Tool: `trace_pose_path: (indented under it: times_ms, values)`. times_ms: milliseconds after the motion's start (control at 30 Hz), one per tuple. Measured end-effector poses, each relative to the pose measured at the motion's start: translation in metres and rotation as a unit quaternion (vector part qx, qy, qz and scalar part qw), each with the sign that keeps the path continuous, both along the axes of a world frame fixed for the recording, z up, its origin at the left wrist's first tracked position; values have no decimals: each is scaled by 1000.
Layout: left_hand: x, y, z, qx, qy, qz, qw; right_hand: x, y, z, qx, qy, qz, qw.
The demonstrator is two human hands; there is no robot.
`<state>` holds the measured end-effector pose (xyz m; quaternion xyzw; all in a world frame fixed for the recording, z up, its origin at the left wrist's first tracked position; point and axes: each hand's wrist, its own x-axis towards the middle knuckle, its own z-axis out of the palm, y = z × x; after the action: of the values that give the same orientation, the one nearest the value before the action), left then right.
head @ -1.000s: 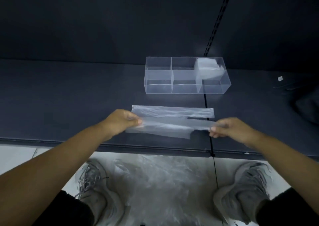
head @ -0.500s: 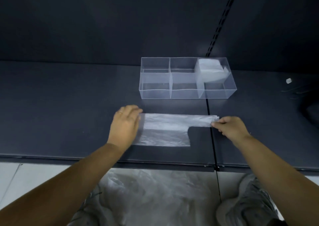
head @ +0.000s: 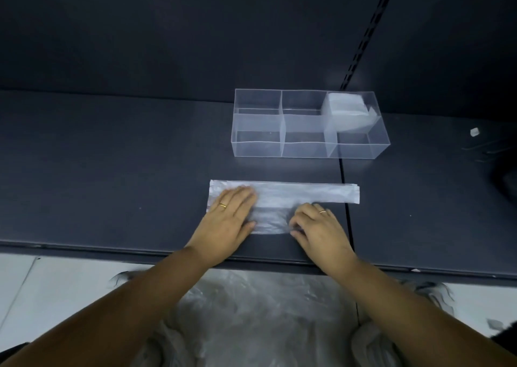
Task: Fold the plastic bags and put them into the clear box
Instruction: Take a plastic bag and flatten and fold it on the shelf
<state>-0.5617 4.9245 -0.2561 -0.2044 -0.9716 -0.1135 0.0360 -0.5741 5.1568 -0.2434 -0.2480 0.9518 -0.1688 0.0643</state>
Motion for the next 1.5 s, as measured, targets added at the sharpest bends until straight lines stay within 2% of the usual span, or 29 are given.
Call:
trace_pose_path:
  times_ms: [67,167,300,367,467,533,600,700,867,900,933,1000,1033,1067,1133,1167,1233,1300,1333,1400,1500]
  values:
    - [7,10,2,15,-36,-30,999,-6,0,2,-5,-8,-22,1000]
    - [12,16,-3,29,-103,-10,994,-14,2,10,-35,-64,-35,997]
    - [5,21,6,110,-78,41,990,-27,11,24,-84,-96,-62,990]
    - [0,24,13,146,-82,67,984,-30,12,30,-57,-65,-61,994]
    - [-6,26,20,165,-107,92,976,-33,4,28,33,-47,-4,998]
    - [-12,23,22,189,-144,105,966,-35,-3,23,21,-40,-18,999]
    - [-21,14,25,247,-209,146,935,-42,-3,23,-61,-76,-94,991]
    - [-36,-14,26,312,-278,238,877,-54,6,19,-138,-147,-204,958]
    - [-38,-46,21,429,-272,402,762,-62,6,10,-192,-204,-294,914]
    - [-36,-46,22,433,-244,424,757,-62,5,9,-188,-202,-299,913]
    - [-34,-43,23,394,-189,444,783,-63,4,7,-183,-197,-303,914]
    - [-25,-27,27,251,0,434,865,-63,1,7,-173,-188,-309,916]
    - [-18,-13,30,204,81,385,896,-62,0,6,-173,-184,-313,915]
    - [-11,7,30,187,121,319,921,-62,-1,6,-175,-180,-317,915]
    - [0,49,23,159,105,183,965,-59,-3,6,-180,-175,-320,914]
    - [3,67,16,142,51,143,978,-58,-4,6,-179,-171,-319,915]
    - [6,92,3,88,-77,130,985,-57,-3,5,-173,-165,-315,919]
    - [4,101,-9,21,-143,152,978,-58,2,6,-172,-157,-303,924]
    - [4,103,-15,-3,-147,155,977,-60,9,6,-156,-138,-293,933]
    - [2,104,-21,-31,-138,156,978,-67,29,7,-59,-84,-257,961]
    - [3,100,-25,-50,-125,143,981,-79,60,11,54,-80,-207,974]
